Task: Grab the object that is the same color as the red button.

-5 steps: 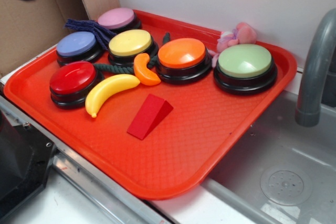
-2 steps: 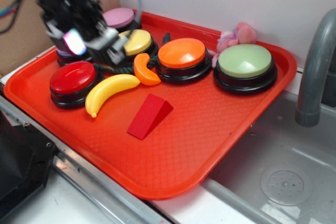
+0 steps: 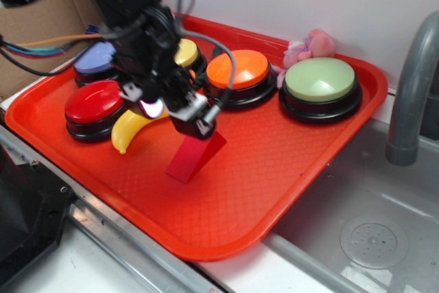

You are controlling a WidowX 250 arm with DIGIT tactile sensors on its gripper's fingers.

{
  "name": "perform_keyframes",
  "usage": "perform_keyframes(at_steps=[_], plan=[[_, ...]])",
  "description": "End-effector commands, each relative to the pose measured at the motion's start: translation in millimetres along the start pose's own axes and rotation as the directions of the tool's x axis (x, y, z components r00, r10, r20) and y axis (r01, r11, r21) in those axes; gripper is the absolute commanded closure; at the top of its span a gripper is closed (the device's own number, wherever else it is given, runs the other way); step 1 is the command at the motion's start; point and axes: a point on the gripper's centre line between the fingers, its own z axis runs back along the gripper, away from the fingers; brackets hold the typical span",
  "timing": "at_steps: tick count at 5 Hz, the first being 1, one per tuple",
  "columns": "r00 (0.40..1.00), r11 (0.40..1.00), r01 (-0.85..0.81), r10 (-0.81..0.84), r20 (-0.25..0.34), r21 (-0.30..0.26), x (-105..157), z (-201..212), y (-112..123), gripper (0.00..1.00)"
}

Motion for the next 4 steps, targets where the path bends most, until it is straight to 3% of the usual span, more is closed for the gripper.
perform_keyframes(at_steps=[1, 2, 3, 4], plan=[[0.999, 0.999, 0.036, -0.036, 0.006, -0.013, 14.6, -25.0, -20.3, 0.0], [1.0, 1.0, 0.016, -0.016, 0.009, 0.015, 14.4, -36.5, -18.1, 0.02], [0.999, 0.999, 0.044, -0.044, 0.026, 0.017, 14.6, -32.1, -19.1, 1.0], [0.999, 1.0, 0.015, -0.016, 0.05, 0.014, 13.0, -24.1, -19.7, 1.0]])
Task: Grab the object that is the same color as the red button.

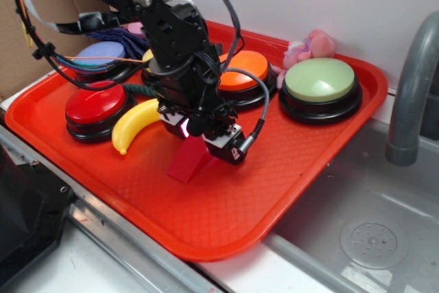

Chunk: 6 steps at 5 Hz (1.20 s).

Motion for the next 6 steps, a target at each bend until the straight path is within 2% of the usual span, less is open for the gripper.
perform_keyframes(at_steps=[1, 2, 3, 4, 5, 6], plan=[[0.998, 0.998, 0.067, -0.067, 0.005, 0.006, 6.3, 44.3, -11.3, 1.0], [1.0, 0.995, 0.012, -0.012, -0.003, 0.101, 5.4, 94.5, -11.4, 1.0], [0.999, 0.996, -0.043, 0.044, -0.014, 0.074, 6.4, 144.8, -0.7, 1.0], [0.995, 0.994, -0.098, 0.097, 0.03, 0.04, 7.9, 187.4, 7.7, 1.0], [0.985, 0.988, -0.154, 0.152, 0.087, 0.022, 7.2, 207.4, 18.9, 1.0], [0.987, 0.99, -0.128, 0.122, 0.102, 0.053, 5.9, 209.3, 17.4, 1.0]])
